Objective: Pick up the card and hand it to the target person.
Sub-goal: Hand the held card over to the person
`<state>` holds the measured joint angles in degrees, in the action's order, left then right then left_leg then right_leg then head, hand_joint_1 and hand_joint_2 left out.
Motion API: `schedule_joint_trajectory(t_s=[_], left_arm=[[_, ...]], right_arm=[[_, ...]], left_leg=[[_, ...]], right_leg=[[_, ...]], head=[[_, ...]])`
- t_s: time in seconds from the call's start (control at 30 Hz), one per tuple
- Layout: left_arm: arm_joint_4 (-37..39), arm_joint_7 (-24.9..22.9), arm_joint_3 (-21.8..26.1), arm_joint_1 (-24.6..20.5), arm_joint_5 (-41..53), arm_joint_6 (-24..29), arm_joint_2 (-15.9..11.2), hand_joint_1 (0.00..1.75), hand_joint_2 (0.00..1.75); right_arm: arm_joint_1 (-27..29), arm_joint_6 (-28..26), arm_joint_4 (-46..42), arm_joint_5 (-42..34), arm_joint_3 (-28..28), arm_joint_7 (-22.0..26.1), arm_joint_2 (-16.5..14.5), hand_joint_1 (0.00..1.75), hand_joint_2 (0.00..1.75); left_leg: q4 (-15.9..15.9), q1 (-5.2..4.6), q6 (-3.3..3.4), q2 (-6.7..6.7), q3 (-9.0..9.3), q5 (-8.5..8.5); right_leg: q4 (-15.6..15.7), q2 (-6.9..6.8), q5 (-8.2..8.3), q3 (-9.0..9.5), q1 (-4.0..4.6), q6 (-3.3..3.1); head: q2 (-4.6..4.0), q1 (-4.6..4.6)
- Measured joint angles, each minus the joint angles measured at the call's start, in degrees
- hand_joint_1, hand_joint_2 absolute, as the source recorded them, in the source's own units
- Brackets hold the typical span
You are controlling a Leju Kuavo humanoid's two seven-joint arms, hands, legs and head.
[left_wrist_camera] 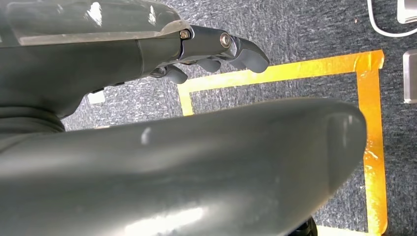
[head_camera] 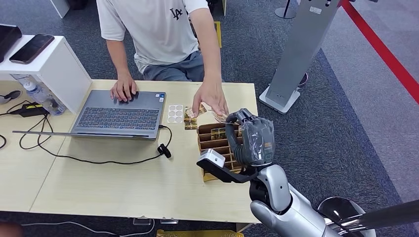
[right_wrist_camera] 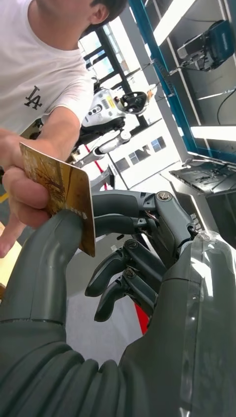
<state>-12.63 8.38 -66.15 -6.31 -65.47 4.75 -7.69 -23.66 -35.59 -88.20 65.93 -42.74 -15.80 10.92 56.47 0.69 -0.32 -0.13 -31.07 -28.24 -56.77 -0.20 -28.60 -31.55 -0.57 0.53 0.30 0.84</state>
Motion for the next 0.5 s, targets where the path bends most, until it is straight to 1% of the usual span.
schedule_joint_trajectory(t_s=[0.03, 0.07, 0.17, 0.2, 0.27, 0.3, 0.5], left_arm=[[0.0, 0.0, 0.0, 0.0, 0.0, 0.0, 0.0, 0.0, 1.31], [0.0, 0.0, 0.0, 0.0, 0.1, -0.1, 0.0, 0.0, 1.75], [0.0, 0.4, 0.0, 0.0, 0.5, -0.5, 0.0, 0.0, 0.44], [0.0, 0.6, 0.0, 0.0, 0.5, -0.6, 0.0, 0.0, 0.0], [0.0, 0.7, 0.0, -0.1, 0.5, -0.6, 0.0, 0.0, 0.0], [0.0, 0.7, 0.0, -0.1, 0.5, -0.5, 0.0, 0.0, 0.0], [0.0, 0.7, 0.0, 0.0, 0.1, -0.1, 0.0, 0.0, 0.0]], right_arm=[[0.0, 0.0, 0.4, 0.0, 0.0, 0.0, -0.1, 1.2, 1.75], [0.0, 0.0, 0.7, 0.0, 0.0, -0.1, -0.2, 0.8, 1.75], [0.0, 0.0, 1.4, -0.3, 0.0, -0.1, -0.5, 0.04, 1.75], [0.0, 0.0, 1.5, -0.7, 0.0, -0.1, -0.5, 0.0, 1.75], [0.0, 0.0, 1.7, -2.8, 0.0, 0.3, -0.6, 0.0, 1.75], [0.0, 0.0, 1.8, -5.0, 0.0, 0.8, -0.6, 0.0, 1.75], [0.4, 0.6, 1.8, -25.8, 0.6, 6.5, -0.5, 0.0, 1.75]], left_leg=[[0.0, 0.0, 0.0, 0.0, 0.0, 0.0], [0.0, 0.0, 0.0, 0.0, -0.01, 0.0], [0.0, 0.0, 0.0, 0.0, -0.02, 0.0], [0.0, 0.0, 0.0, 0.0, -0.01, 0.0], [0.0, 0.0, 0.0, 0.0, -0.02, 0.0], [0.0, 0.0, 0.0, 0.0, -0.02, -0.01], [0.0, 0.0, 0.0, 0.0, 0.01, 0.0]], right_leg=[[0.0, 0.0, 0.0, 0.0, 0.0, 0.0], [0.0, 0.0, 0.0, 0.0, 0.0, 0.0], [0.0, 0.0, 0.0, -0.01, 0.0, 0.0], [0.0, 0.0, 0.0, -0.01, 0.0, 0.0], [0.0, 0.0, 0.0, -0.02, 0.0, 0.0], [0.0, 0.0, 0.0, -0.02, 0.0, 0.0], [0.0, 0.0, 0.0, -0.01, 0.0, 0.0]], head=[[0.0, 0.0], [0.01, -0.01], [0.01, 0.0], [0.01, 0.01], [0.0, 0.01], [0.0, 0.01], [0.01, 0.02]])
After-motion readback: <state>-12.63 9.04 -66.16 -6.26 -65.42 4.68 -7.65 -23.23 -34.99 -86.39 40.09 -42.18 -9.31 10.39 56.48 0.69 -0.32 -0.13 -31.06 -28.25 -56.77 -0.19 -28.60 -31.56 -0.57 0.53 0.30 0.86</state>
